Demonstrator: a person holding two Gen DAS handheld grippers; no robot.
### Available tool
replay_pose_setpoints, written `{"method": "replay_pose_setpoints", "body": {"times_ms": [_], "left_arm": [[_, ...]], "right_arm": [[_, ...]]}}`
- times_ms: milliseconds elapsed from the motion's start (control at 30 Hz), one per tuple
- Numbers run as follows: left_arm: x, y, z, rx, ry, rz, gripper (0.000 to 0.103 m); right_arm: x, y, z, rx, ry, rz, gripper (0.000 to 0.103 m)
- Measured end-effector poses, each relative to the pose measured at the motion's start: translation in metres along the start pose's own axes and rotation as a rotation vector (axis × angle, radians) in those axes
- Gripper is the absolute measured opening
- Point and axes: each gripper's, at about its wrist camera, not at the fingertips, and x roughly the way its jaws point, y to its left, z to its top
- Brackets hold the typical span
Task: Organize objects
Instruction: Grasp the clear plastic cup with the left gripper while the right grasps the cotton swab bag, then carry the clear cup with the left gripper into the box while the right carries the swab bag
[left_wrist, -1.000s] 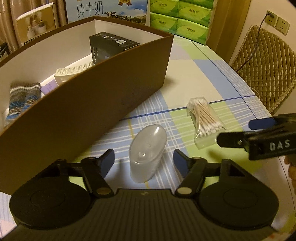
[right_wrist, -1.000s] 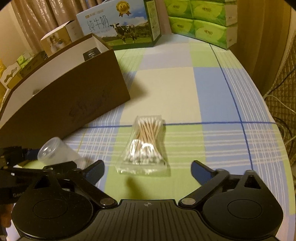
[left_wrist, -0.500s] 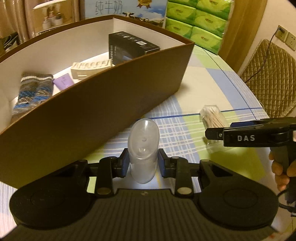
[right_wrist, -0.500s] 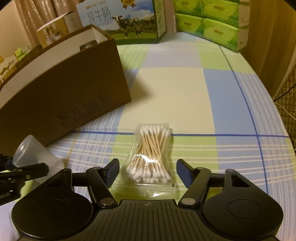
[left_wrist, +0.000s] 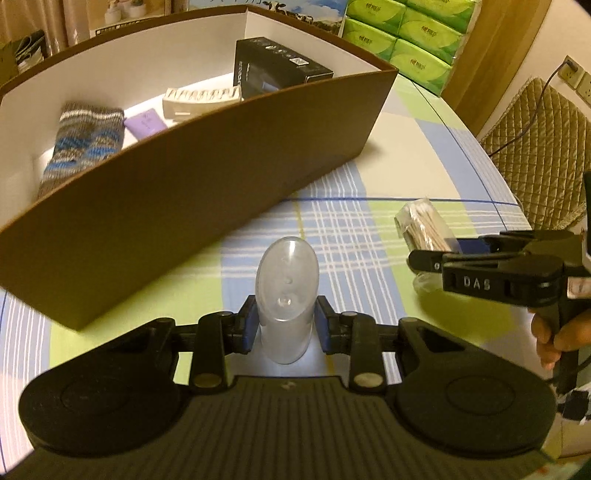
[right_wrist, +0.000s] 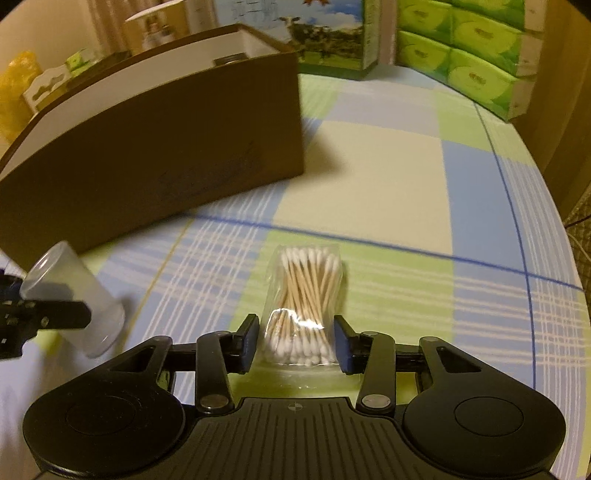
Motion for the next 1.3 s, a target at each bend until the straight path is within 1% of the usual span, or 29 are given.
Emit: {"method": "replay_pose_setpoints", "body": {"times_ms": [133,333,433,567,600,700,800,867,900,967,1000,1200,1300], "left_arm": [[-0.007,0.0,-0.011,-0.009,0.011,0.003,0.027],[-0.02,0.001,-0.03,-0.029,0.035,-0.012,0.027],[-0.028,0.001,-0.04,-0.041,0.049,-0.017,0.027],[-0.039,0.005,-0.054,-0.064,0.066,-0.018,0.027],[-0.041,0.005,-0.057,-0.068,0.068,-0.017,0.027],[-0.048,0.007,-0.066,-0.079,0.074,-0.013,0.027],[-0.052,0.009,-0.072,-0.088,0.074,-0.008,0.027],[-0.056,0.01,-0.075,-0.096,0.072,-0.004,0.027],[-0.057,0.011,-0.077,-0.098,0.07,-0.003,0.027],[-0.06,0.012,-0.079,-0.103,0.068,0.002,0.027],[-0.062,0.012,-0.081,-0.106,0.067,0.002,0.027],[-0.068,0.015,-0.085,-0.117,0.059,0.006,0.027],[-0.07,0.016,-0.085,-0.117,0.052,0.004,0.027]], "right_arm": [[-0.01,0.013,-0.015,-0.045,0.017,0.048,0.039],[-0.026,0.033,-0.042,-0.118,0.046,0.148,0.039],[-0.034,0.038,-0.055,-0.128,0.059,0.177,0.039],[-0.039,0.042,-0.066,-0.126,0.058,0.183,0.041],[-0.039,0.043,-0.066,-0.122,0.054,0.181,0.043],[-0.037,0.045,-0.067,-0.103,0.037,0.154,0.052],[-0.035,0.052,-0.068,-0.128,0.021,0.126,0.053],[-0.036,0.058,-0.07,-0.166,0.019,0.101,0.05],[-0.037,0.06,-0.071,-0.183,0.016,0.095,0.038],[-0.039,0.062,-0.072,-0.193,0.022,0.095,0.035],[-0.038,0.062,-0.073,-0.195,0.025,0.098,0.031],[-0.04,0.063,-0.072,-0.177,0.044,0.127,0.025],[-0.044,0.063,-0.07,-0.146,0.048,0.154,0.025]]}}
